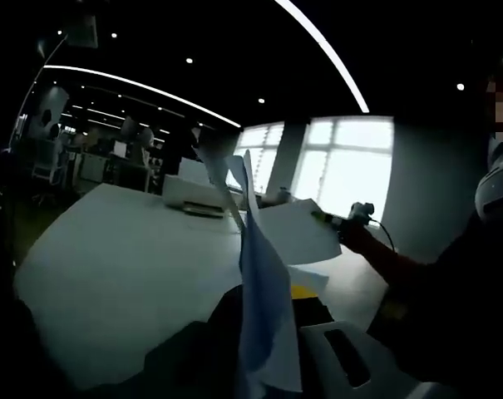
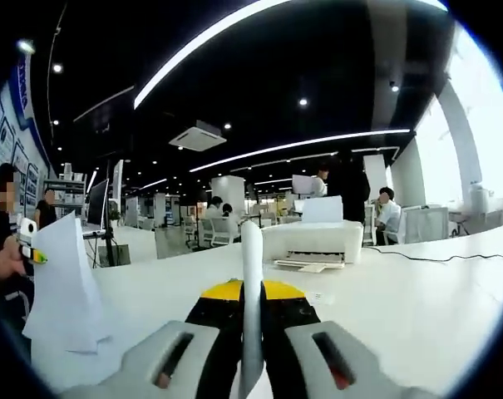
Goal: Organize the stack of printing papers by aligning and flattening the scattered papers on the table
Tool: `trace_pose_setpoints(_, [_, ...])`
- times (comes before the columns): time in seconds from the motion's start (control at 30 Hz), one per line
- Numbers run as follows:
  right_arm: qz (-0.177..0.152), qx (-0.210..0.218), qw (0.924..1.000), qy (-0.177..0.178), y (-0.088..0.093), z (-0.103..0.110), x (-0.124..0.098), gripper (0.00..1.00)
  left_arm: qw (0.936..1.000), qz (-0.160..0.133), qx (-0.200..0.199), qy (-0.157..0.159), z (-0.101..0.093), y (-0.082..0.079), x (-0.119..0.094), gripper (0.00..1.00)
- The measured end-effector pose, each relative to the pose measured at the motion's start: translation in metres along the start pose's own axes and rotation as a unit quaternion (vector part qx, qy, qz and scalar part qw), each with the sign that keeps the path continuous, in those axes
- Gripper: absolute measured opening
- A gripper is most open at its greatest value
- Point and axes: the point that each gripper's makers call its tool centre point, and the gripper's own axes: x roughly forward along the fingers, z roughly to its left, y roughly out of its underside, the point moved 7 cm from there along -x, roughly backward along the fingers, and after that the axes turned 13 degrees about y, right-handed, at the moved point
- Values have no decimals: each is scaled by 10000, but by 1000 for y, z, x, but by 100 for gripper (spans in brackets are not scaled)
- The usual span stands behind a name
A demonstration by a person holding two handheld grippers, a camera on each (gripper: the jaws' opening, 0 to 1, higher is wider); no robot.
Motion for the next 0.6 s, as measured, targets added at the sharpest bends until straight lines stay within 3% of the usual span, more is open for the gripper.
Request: trace_pose_setpoints(0.6, [-192, -244, 9992, -240, -24, 22, -11, 2, 10000, -8, 1, 32, -2, 1, 2, 6])
